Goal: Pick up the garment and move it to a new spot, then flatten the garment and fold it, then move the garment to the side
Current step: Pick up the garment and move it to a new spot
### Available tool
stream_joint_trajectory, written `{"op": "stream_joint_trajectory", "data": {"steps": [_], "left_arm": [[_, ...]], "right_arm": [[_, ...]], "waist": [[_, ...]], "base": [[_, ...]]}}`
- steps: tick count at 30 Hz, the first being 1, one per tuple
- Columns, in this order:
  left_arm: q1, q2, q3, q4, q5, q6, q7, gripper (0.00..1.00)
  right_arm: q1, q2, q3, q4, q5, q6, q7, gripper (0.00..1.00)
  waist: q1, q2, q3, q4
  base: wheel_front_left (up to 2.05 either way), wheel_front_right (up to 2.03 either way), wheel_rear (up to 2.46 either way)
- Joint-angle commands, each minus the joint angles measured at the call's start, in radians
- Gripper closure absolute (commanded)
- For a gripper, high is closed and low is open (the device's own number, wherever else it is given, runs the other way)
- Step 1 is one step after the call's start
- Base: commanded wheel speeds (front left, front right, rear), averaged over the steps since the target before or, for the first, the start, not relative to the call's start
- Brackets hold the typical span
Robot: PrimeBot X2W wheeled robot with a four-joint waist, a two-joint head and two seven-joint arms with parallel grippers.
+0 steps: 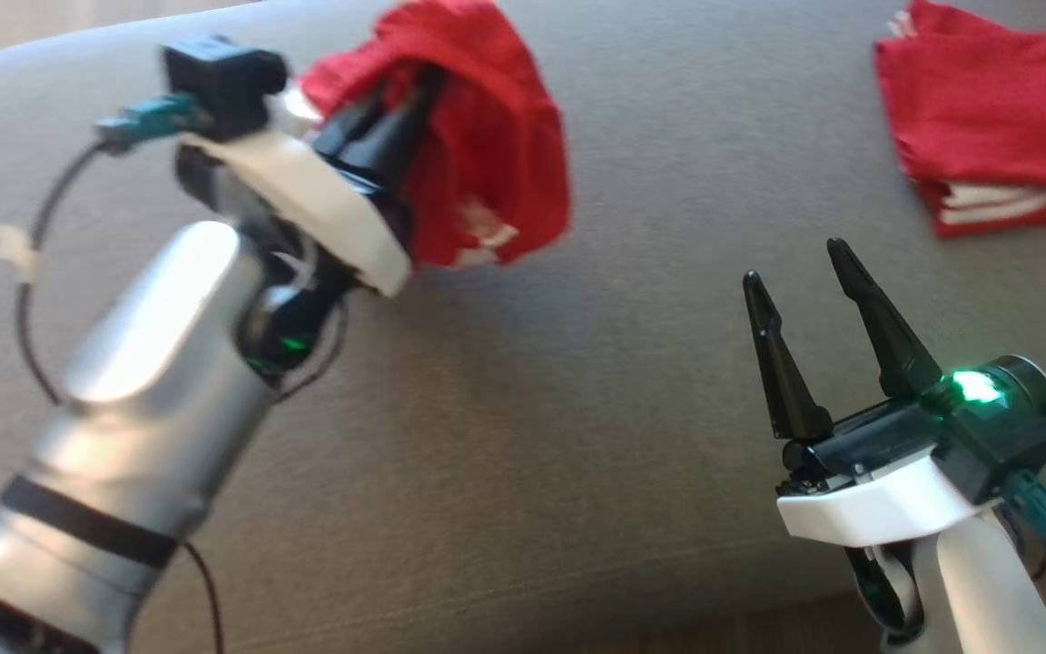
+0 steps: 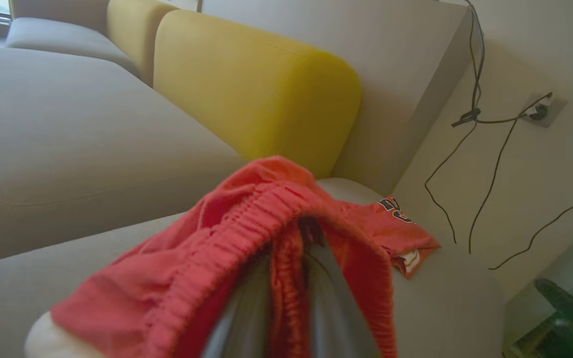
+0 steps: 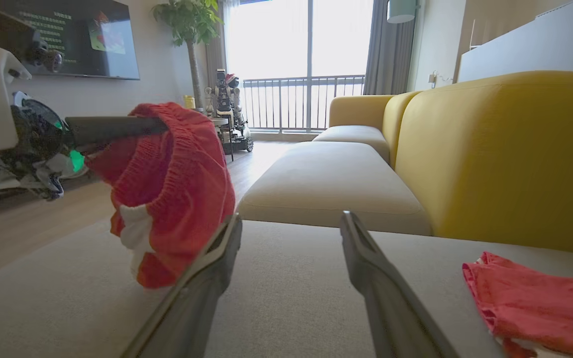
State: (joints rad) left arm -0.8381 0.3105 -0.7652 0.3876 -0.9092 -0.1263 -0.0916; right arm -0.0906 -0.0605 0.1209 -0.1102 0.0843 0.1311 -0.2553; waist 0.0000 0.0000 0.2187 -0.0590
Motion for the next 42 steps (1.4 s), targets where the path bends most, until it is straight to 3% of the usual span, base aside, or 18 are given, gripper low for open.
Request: {"op": "stream_joint_trajectory", "data": {"steps": [1, 9, 17, 18, 19, 20, 25, 30, 35, 42], "left_arm": [[-0.037, 0.021, 0.037, -0.024, 0.012, 0.005, -0.01, 1.0], [-0.076, -0.14, -0.003, 0.117, 0.026, 0.014, -0.074, 1.0], [-0.049, -0.197, -0.013, 0.437, 0.124, 0.037, -0.167, 1.0], [-0.052, -0.2, -0.014, 0.458, 0.14, 0.04, -0.168, 0.92], [-0.054, -0.205, -0.007, 0.467, 0.153, 0.043, -0.169, 0.27], [-0.056, -0.209, 0.01, 0.463, 0.165, 0.048, -0.169, 0.0], [-0.009, -0.223, 0.07, 0.384, 0.275, 0.076, -0.17, 0.0], [0.142, -0.23, 0.133, 0.286, 0.372, 0.127, -0.17, 0.0], [0.321, -0.237, 0.189, 0.241, 0.378, 0.138, -0.17, 0.0], [0.583, -0.22, 0.358, -0.076, 0.509, 0.212, -0.17, 0.0]], "right_arm": [[-0.015, 0.01, 0.025, -0.038, 0.009, 0.0, -0.006, 0.0], [-0.036, 0.01, -0.006, -0.075, 0.049, 0.0, -0.006, 0.0], [-0.069, 0.01, 0.021, -0.109, 0.073, 0.0, -0.006, 0.0], [-0.069, 0.01, 0.023, -0.112, 0.072, 0.0, -0.006, 0.0], [-0.07, 0.01, 0.023, -0.116, 0.07, 0.0, -0.006, 0.0], [-0.069, 0.01, 0.021, -0.12, 0.066, 0.0, -0.006, 0.0], [-0.055, 0.01, 0.034, -0.117, 0.062, 0.0, -0.006, 0.0], [-0.042, 0.01, 0.062, -0.054, 0.062, 0.0, -0.006, 0.0], [-0.013, 0.01, 0.057, 0.011, 0.049, 0.0, -0.006, 0.0], [0.059, 0.01, 0.002, 0.06, 0.033, 0.0, -0.006, 0.0]], "waist": [[0.0, 0.0, 0.021, -0.055], [0.0, 0.0, 0.106, -0.179], [0.0, 0.0, 0.18, -0.267], [0.0, 0.0, 0.182, -0.269], [0.0, 0.0, 0.182, -0.269], [0.0, 0.0, 0.179, -0.265], [0.0, 0.0, 0.12, -0.223], [0.0, 0.0, 0.021, -0.152], [0.0, 0.0, -0.08, -0.059], [0.0, 0.0, -0.188, 0.056]], "base": [[0.0, 0.0, 0.0], [0.0, 0.0, 0.0], [0.0, 0.0, 0.0], [0.0, 0.0, 0.0], [0.0, 0.0, 0.0], [0.0, 0.0, 0.0], [0.0, 0.0, 0.0], [0.0, 0.0, 0.0], [0.0, 0.0, 0.0], [0.0, 0.0, 0.0]]}}
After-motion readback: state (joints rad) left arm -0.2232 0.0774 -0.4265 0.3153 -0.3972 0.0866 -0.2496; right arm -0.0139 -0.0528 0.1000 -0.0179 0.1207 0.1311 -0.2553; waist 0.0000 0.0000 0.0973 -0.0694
